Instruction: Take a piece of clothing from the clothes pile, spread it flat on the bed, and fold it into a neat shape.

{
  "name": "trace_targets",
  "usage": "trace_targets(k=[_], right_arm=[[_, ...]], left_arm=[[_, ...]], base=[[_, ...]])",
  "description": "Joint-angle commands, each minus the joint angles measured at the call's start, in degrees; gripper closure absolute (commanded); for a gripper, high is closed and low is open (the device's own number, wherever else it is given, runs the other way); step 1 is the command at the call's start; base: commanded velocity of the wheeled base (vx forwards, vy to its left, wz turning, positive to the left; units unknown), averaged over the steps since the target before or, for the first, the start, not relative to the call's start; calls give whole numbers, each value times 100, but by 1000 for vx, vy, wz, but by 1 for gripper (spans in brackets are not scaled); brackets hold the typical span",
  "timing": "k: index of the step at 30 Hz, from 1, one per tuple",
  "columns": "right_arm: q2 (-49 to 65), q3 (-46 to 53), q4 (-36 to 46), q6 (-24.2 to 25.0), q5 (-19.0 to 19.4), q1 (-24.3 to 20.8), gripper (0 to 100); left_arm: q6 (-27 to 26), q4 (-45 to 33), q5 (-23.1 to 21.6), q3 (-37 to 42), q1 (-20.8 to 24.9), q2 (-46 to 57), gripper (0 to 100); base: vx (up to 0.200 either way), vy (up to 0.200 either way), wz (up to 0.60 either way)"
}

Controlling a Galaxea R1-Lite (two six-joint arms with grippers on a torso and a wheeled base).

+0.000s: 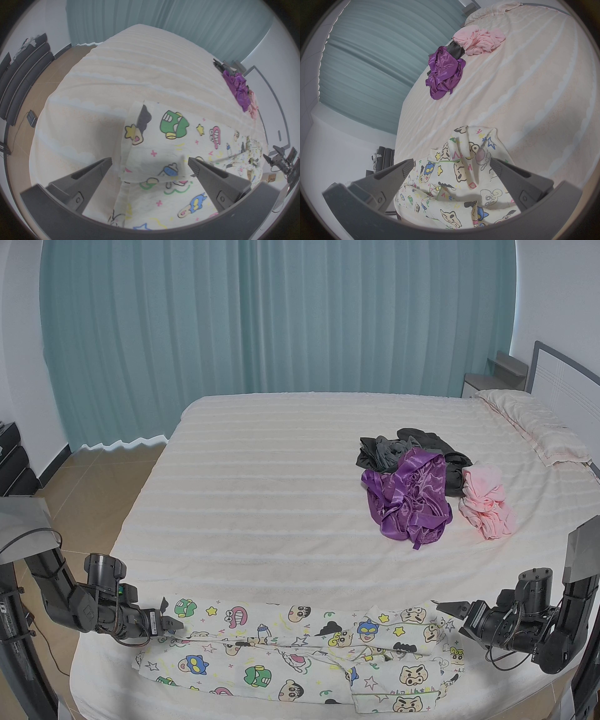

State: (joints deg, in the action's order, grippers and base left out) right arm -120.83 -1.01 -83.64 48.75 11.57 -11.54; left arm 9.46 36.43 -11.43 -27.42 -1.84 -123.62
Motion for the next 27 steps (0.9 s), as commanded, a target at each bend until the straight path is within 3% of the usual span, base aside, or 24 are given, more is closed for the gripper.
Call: trace_targets(k=[1,8,9,21,27], right_arm=[[-19,101,-3,3,3,3,0],[-10,101,-3,12,-76,3,0],[-19,101,-12,20,-85,3,0],[-63,101,-30,29,-67,100,0],[-98,101,-74,29,-58,152,0]], left_arm=[[3,198,98,-27,184,-426,0],[30,611,599,-1,448,-724,0],[21,620,643,17,465,-733,100],[38,611,651,149,500,-549,100],[320,550,695,131,377,-100,100]], base=[[0,0,0],[0,0,0],[0,0,0],[0,0,0],[0,0,0]])
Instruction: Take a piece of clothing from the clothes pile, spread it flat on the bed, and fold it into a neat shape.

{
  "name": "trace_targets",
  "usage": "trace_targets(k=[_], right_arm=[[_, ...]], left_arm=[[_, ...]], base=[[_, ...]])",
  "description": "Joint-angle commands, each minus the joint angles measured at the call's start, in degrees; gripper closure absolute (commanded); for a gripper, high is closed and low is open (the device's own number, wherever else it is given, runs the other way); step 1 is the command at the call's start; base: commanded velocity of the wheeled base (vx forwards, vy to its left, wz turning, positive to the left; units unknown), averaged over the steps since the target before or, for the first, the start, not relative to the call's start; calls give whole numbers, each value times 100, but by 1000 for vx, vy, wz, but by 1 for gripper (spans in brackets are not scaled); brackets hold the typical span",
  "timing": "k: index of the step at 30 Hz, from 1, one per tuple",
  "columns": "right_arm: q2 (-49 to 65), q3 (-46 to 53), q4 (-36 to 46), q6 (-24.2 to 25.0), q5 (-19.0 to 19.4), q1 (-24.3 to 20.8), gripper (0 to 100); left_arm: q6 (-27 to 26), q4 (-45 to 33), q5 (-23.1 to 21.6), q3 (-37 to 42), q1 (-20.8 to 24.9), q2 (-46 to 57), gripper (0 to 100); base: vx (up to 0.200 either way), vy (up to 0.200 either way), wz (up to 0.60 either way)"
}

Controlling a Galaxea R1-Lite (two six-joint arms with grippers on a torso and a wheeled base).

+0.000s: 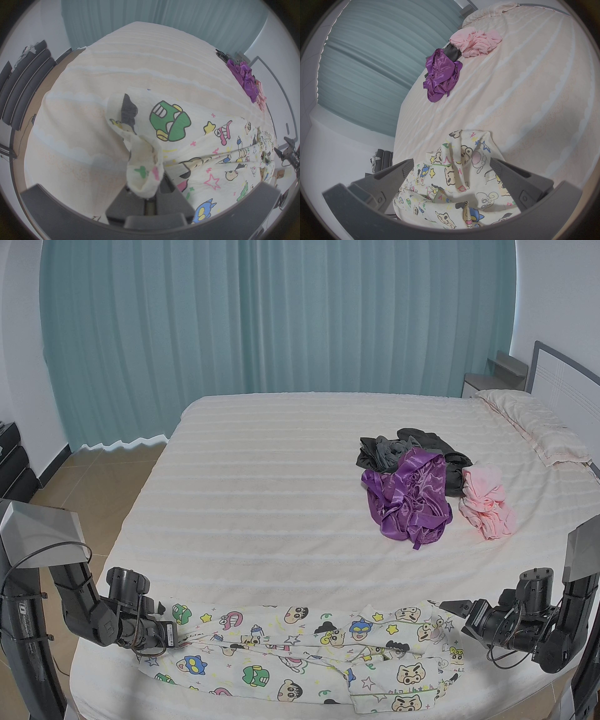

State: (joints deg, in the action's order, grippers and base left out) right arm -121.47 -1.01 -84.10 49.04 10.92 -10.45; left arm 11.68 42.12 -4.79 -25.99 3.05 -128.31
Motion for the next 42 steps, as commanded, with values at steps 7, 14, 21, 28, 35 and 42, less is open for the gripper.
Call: trace_targets(k=[7,14,21,28,35,42], right_arm=[[-35,101,-27,0,15,60,0],[-44,101,-36,0,33,113,0],[-44,101,-36,44,42,122,0],[-44,101,-45,70,42,122,0],[-96,101,-150,70,42,183,0],[-114,101,-194,70,42,183,0]], left_arm=[[63,-433,-22,-46,-568,921,100],[45,-916,-417,-170,-1377,1361,100],[-641,-1452,-567,-477,-2247,1554,100],[-1062,-2674,-760,-1664,-3442,1897,100],[-1238,-4106,-751,-2868,-3943,2205,100],[-1124,-4968,-224,-2595,-3196,2960,100]], base=[[0,0,0],[0,0,0],[0,0,0],[0,0,0],[0,0,0],[0,0,0]])
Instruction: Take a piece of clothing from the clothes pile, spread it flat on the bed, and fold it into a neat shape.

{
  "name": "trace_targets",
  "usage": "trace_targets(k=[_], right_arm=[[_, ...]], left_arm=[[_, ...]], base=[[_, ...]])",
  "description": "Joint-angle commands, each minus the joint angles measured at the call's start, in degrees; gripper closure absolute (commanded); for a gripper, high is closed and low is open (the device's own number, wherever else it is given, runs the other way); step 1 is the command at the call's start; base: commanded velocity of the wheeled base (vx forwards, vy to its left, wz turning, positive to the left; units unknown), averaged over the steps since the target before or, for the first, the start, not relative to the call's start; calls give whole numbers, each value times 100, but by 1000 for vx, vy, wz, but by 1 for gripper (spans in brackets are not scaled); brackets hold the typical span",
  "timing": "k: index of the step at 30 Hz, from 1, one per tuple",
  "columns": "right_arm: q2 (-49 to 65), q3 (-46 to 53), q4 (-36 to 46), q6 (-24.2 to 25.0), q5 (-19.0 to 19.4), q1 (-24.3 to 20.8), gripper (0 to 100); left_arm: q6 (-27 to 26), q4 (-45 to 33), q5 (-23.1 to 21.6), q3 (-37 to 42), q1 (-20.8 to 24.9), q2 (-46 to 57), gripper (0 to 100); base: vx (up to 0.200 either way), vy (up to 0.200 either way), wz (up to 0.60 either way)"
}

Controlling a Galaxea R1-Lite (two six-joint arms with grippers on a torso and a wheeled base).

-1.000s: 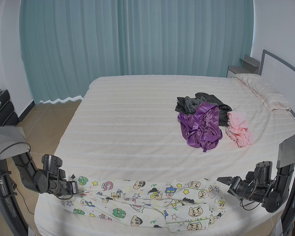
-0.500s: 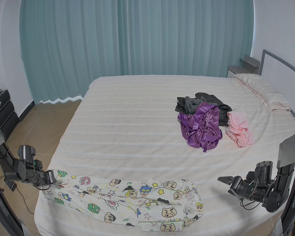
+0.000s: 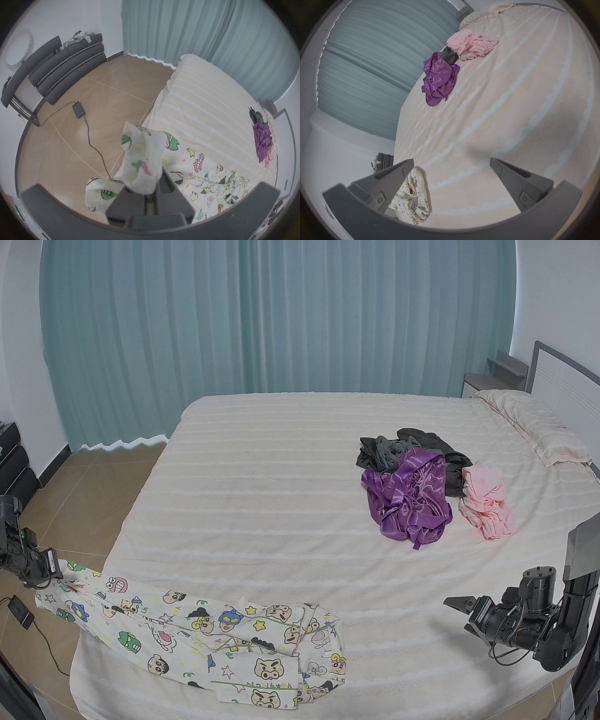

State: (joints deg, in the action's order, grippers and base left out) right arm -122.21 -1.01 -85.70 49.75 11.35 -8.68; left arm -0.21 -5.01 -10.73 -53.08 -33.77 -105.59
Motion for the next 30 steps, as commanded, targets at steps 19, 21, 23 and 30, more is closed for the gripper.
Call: trace_targets(k=[19,21,23,30], right_arm=[[-48,101,-43,0,16,77,0],[-48,101,-43,0,16,77,0],[-75,101,-43,0,16,77,0],[-242,101,-245,-9,8,77,0]], left_arm=[[3958,-220,3042,553,6488,338,100],[4248,-237,3050,377,6761,109,100],[4494,-237,3050,184,7051,-190,100],[5030,-255,3050,-335,7578,-901,100]], base=[[0,0,0],[0,0,0],[0,0,0],[0,0,0]])
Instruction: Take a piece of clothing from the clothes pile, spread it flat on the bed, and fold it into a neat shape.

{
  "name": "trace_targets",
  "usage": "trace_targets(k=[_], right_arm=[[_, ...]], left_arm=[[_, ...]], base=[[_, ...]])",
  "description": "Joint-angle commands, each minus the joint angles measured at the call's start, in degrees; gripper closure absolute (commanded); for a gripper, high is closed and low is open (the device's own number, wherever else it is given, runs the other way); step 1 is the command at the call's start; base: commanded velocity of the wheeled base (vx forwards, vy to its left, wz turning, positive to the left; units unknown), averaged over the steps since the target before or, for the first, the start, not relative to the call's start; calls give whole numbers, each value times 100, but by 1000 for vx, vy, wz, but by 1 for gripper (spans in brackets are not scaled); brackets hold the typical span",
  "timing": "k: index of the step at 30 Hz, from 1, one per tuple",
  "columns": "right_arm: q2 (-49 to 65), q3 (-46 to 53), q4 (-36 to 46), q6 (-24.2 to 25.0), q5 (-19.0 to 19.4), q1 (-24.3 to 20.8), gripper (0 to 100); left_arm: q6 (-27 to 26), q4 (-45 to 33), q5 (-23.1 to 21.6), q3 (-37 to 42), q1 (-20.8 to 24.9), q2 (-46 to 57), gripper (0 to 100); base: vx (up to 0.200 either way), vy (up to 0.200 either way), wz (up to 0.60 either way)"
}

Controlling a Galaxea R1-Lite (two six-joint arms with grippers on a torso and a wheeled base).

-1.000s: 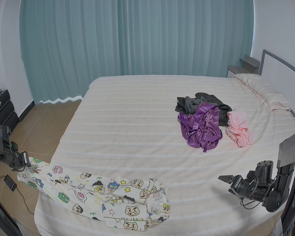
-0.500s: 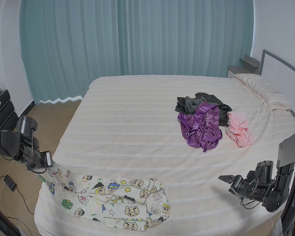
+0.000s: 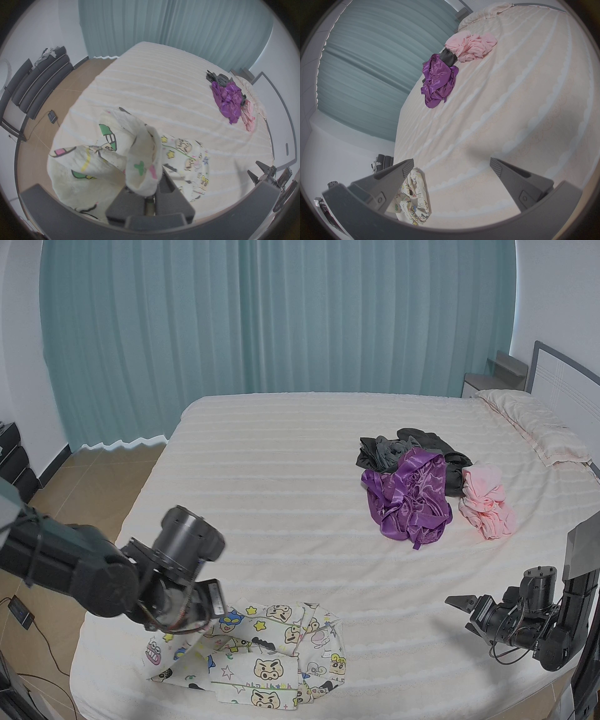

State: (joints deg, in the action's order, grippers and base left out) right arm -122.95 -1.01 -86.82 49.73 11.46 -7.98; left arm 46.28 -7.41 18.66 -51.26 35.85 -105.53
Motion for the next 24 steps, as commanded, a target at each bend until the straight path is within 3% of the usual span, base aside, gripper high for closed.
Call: trace_targets(k=[1,11,12,24], right_arm=[[-167,101,-133,-7,-3,7,0],[-255,101,-248,-7,-12,7,0],[-255,101,-248,-7,-12,7,0],[-361,101,-248,-24,-30,-19,0]], left_arm=[[382,-15,111,-516,616,-908,100],[927,12,102,-991,1126,-1259,100],[954,12,102,-1026,1143,-1268,0],[1296,-50,94,-1088,1214,-1022,0]], base=[[0,0,0],[0,0,0],[0,0,0],[0,0,0]])
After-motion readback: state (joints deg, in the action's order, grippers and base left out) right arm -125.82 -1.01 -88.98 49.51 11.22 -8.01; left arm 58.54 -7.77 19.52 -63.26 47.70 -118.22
